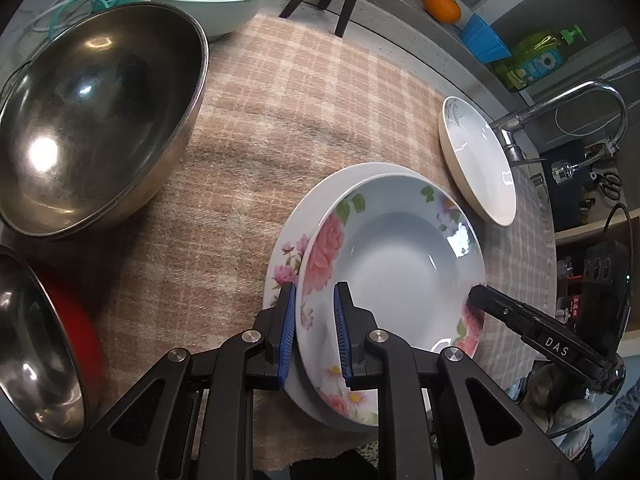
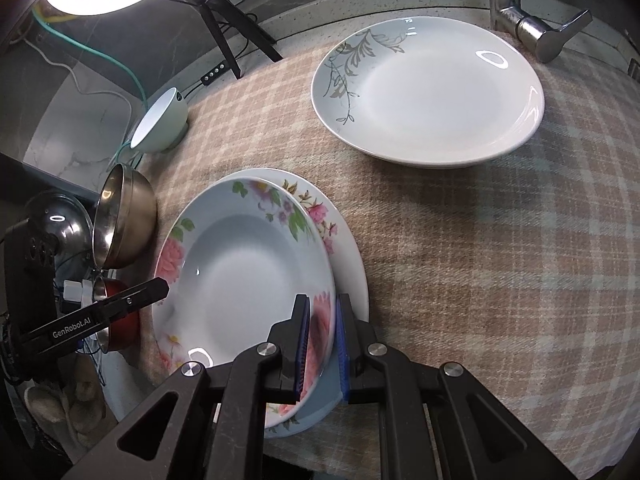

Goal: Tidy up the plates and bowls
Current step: 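Lower the deep plate onto the flat pink-flowered plate with the right tool, then open the right tool to release the stacked deep plate, then withdraw the right tool up from the plate stack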

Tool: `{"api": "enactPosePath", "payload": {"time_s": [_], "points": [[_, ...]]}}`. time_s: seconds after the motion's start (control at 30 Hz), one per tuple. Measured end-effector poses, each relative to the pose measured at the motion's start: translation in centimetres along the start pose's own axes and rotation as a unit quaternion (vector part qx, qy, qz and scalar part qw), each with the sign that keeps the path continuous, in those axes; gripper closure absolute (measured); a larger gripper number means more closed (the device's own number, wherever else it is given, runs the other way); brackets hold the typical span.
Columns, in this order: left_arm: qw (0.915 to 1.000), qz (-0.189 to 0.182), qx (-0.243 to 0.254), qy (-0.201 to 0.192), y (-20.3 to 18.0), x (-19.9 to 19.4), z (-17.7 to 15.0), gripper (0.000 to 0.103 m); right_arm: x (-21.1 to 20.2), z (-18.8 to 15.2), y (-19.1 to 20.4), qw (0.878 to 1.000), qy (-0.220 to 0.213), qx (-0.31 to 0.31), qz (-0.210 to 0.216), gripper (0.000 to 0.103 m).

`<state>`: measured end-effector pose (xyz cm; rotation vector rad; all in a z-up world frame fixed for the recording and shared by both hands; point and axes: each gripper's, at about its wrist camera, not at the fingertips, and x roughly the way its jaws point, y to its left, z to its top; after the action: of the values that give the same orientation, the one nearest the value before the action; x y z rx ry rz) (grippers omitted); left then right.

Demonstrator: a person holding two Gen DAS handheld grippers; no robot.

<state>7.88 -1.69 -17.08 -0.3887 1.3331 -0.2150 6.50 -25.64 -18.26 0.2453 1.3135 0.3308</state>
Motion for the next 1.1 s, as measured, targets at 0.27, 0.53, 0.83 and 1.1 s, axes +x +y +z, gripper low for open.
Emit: {"api": "enactPosePath", "payload": {"time_s": [0.27, 0.53, 0.83, 1.1], "points": [[1.0, 0.002, 0.009, 0.003, -0.3, 0.1, 0.1, 0.086, -0.1, 0.0, 0.0, 1.0, 0.001, -0.005, 0.0, 0.089], [0.9998, 0.014, 0.017, -0.001, -0.5, 0.1, 0.3, 0.083, -1.1, -0.1, 0.8, 0.999, -0.025, -0.026, -0.02, 0.072], [0.9977, 0.04, 0.039, -0.04, -1.3, -1.9, 1.0, 0.082, -2.5, -0.1, 0.4, 0.998, -0.054, -0.029, -0.029, 0.07], [0.9938, 0.038, 0.08, -0.067, -4.4, -2.8, 2.4, 0.082, -4.6, 1.0, -1.6, 0.995, -0.092, -0.011, -0.044, 0.07]]}}
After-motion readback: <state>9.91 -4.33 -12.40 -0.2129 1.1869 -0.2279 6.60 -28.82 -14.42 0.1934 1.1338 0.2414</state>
